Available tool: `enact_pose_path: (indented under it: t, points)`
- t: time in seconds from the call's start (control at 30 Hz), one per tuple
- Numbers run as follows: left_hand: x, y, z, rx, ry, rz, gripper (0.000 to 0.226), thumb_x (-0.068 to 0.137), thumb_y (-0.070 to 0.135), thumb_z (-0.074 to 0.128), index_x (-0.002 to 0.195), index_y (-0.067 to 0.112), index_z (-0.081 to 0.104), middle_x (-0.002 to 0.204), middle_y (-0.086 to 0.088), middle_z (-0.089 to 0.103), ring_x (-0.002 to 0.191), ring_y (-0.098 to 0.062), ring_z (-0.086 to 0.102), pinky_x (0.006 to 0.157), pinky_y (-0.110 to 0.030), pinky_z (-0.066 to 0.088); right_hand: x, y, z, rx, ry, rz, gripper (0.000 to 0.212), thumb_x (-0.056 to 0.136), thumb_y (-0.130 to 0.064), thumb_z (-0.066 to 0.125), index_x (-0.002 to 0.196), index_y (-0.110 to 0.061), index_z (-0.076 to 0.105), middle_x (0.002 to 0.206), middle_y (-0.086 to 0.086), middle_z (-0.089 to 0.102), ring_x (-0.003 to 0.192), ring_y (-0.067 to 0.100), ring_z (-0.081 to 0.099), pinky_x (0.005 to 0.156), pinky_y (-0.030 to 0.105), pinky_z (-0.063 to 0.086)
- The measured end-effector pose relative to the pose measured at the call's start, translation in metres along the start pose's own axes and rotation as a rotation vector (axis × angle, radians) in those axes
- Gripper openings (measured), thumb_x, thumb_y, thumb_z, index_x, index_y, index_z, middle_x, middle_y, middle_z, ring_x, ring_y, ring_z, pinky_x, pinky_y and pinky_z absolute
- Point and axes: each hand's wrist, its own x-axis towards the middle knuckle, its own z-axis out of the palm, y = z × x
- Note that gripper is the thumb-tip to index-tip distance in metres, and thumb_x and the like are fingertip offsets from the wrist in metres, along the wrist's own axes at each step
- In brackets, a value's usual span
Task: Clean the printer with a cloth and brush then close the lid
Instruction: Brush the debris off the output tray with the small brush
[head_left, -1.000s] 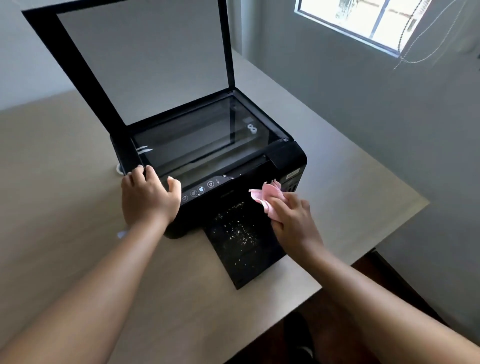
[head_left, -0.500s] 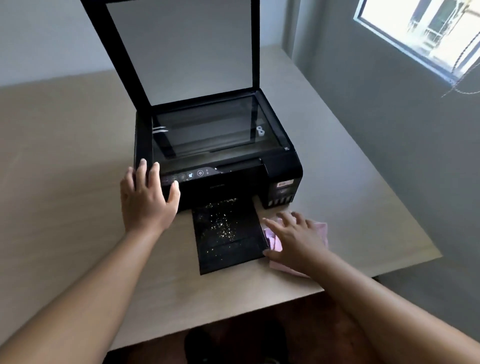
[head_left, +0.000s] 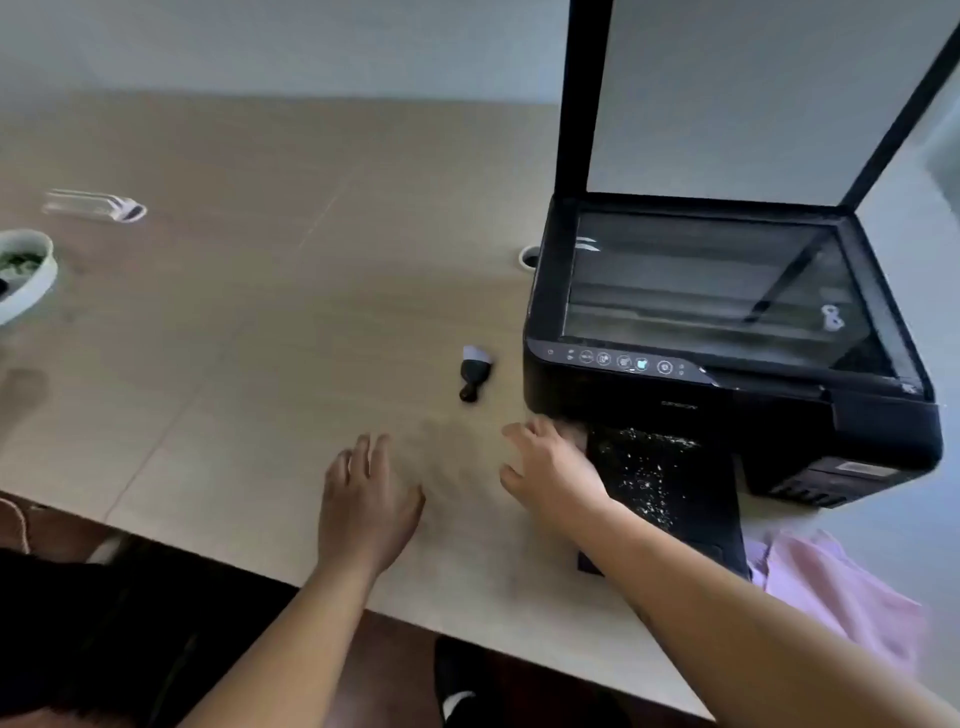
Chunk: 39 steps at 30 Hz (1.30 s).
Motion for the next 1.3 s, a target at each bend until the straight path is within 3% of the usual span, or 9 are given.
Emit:
enact_pose_path:
  t: [0.1,0.27,0.43,0.67,0.73,0.9,1.07,1.2,1.3]
  points:
    - [0.001,-0.031,0.023,0.099,-0.132,0.051,0.079,0.089,0.057,0.014,0.148,0.006,0.027,0.152,-0.018,0.032,0.138,-0.039,0.031,0.111,-0.051,0.029,0.036,-0.023,0.024,-0.027,-0.022,0.036,0.049,0.089,-0.026,0.052,0.137,-0.021,0.041,0.129,0.008,0.038,0.115,0.031,0.044,0.086,0.037,0.048]
    - [0.016,-0.056,0.032,0.064,-0.113,0.142,0.073,0.086,0.054,0.036,0.144,0.011,0.042,0.147,-0.019,0.044,0.126,-0.042,0.047,0.103,-0.054,0.041,0.096,-0.047,0.045,-0.183,-0.028,0.148,0.052,0.092,-0.023,0.045,0.141,-0.029,0.031,0.128,0.013,0.035,0.108,0.034,0.044,0.075,0.035,0.040]
    - [0.020,-0.081,0.056,-0.012,-0.120,0.197,0.072,0.092,0.060,0.031,0.154,0.024,0.021,0.161,-0.009,0.019,0.144,-0.035,0.025,0.116,-0.049,0.019,0.127,-0.049,0.065,-0.134,-0.049,0.233,0.028,0.092,-0.024,0.047,0.119,-0.017,0.048,0.120,0.013,0.037,0.101,0.035,0.046,0.075,0.035,0.042]
    - [0.018,-0.086,0.064,-0.017,-0.079,0.218,0.072,0.091,0.056,0.035,0.151,0.017,0.030,0.159,-0.013,0.024,0.145,-0.037,0.022,0.117,-0.053,0.016,0.063,-0.052,0.059,-0.009,0.027,0.180,0.017,0.095,-0.011,0.040,0.111,-0.012,0.045,0.108,0.012,0.050,0.092,0.031,0.056,0.079,0.040,0.051]
    - [0.021,-0.085,0.066,-0.013,-0.092,0.187,0.074,0.089,0.055,0.034,0.150,0.013,0.032,0.158,-0.016,0.024,0.144,-0.041,0.022,0.116,-0.057,0.016,0.032,-0.047,0.047,-0.001,0.167,0.139,0.014,0.088,-0.006,0.051,0.102,-0.008,0.048,0.090,0.007,0.051,0.077,0.028,0.055,0.065,0.029,0.050]
    - [0.018,-0.023,0.073,-0.005,-0.154,0.340,0.079,0.089,0.057,0.029,0.151,0.008,0.027,0.160,-0.014,0.020,0.144,-0.044,0.018,0.115,-0.058,0.017,-0.039,-0.001,0.004,0.190,0.313,0.334,0.013,0.088,-0.013,0.055,0.098,-0.014,0.047,0.082,0.002,0.056,0.068,0.022,0.048,0.061,0.037,0.041]
    - [0.009,0.052,0.069,-0.045,-0.209,0.420,0.077,0.091,0.060,0.021,0.156,0.023,0.002,0.163,-0.006,-0.004,0.149,-0.033,-0.004,0.120,-0.052,-0.001,-0.080,0.058,-0.029,0.186,0.510,0.414,0.007,0.089,-0.017,0.060,0.091,-0.016,0.053,0.071,-0.003,0.056,0.062,0.006,0.050,0.052,0.016,0.034]
    - [0.021,0.099,0.029,-0.255,-0.007,0.441,0.067,0.093,0.048,0.033,0.148,0.010,0.030,0.156,-0.016,0.026,0.142,-0.037,0.026,0.117,-0.049,0.022,-0.098,0.101,-0.051,0.209,0.574,0.444,0.010,0.089,-0.018,0.061,0.086,-0.014,0.053,0.066,-0.003,0.053,0.060,0.015,0.048,0.053,0.025,0.033]
    - [0.040,0.124,-0.009,-0.410,0.236,0.436,0.067,0.096,0.043,0.039,0.145,-0.001,0.030,0.149,-0.025,0.032,0.137,-0.040,0.032,0.113,-0.048,0.029,-0.102,0.116,-0.058,0.223,0.552,0.370,0.007,0.089,-0.017,0.062,0.089,-0.013,0.056,0.073,-0.002,0.056,0.066,0.018,0.048,0.060,0.026,0.029]
